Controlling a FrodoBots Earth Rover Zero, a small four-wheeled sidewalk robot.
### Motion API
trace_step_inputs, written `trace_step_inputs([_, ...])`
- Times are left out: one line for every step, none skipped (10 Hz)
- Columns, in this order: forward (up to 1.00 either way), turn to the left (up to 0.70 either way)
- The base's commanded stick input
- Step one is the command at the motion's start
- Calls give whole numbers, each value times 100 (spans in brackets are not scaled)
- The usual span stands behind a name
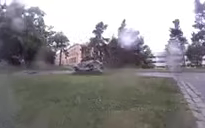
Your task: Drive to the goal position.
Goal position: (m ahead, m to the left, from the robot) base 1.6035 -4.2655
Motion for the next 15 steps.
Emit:
trace_step_inputs([45,27])
trace_step_inputs([45,27])
trace_step_inputs([45,27])
trace_step_inputs([45,27])
trace_step_inputs([45,27])
trace_step_inputs([45,27])
trace_step_inputs([45,27])
trace_step_inputs([45,27])
trace_step_inputs([45,27])
trace_step_inputs([45,27])
trace_step_inputs([45,27])
trace_step_inputs([45,27])
trace_step_inputs([45,27])
trace_step_inputs([45,27])
trace_step_inputs([45,27])
